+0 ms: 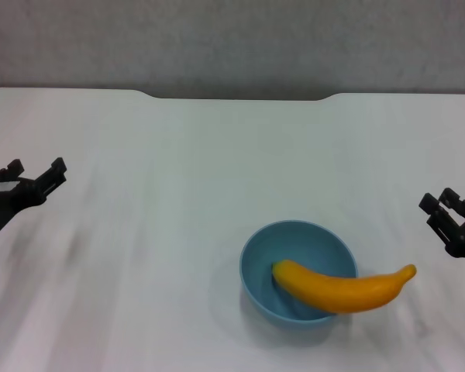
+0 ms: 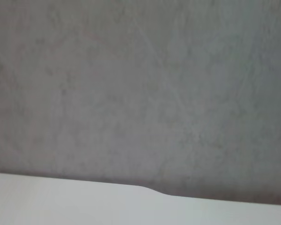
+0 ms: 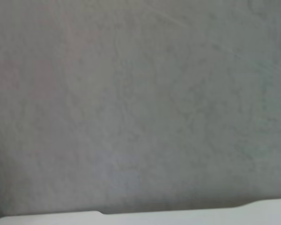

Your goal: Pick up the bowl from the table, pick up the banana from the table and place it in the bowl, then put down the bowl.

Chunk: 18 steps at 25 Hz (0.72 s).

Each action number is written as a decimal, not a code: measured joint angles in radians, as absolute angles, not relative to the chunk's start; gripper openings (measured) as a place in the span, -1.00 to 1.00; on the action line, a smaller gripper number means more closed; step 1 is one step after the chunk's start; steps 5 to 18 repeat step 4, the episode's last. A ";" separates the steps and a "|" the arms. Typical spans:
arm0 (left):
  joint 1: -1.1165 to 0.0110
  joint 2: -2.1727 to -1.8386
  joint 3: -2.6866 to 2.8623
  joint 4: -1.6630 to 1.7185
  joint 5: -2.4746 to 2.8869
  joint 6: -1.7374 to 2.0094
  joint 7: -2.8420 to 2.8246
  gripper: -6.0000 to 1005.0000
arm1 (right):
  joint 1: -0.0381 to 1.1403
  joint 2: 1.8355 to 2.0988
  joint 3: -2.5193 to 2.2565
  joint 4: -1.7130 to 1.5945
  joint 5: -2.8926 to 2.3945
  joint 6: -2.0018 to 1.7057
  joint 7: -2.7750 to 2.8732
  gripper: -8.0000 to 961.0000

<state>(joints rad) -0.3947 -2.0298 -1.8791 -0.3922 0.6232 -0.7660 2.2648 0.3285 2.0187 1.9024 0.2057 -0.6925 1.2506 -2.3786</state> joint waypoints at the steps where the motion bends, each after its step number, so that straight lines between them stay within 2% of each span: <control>1: -0.394 -2.033 -1.879 -0.382 0.609 -0.765 2.311 0.68 | 0.331 2.019 1.905 0.196 -0.688 1.250 -2.386 -0.15; 18: -0.396 -2.039 -1.874 -0.367 0.596 -0.767 2.362 0.68 | 0.334 2.019 1.907 0.173 -0.651 1.244 -2.396 -0.15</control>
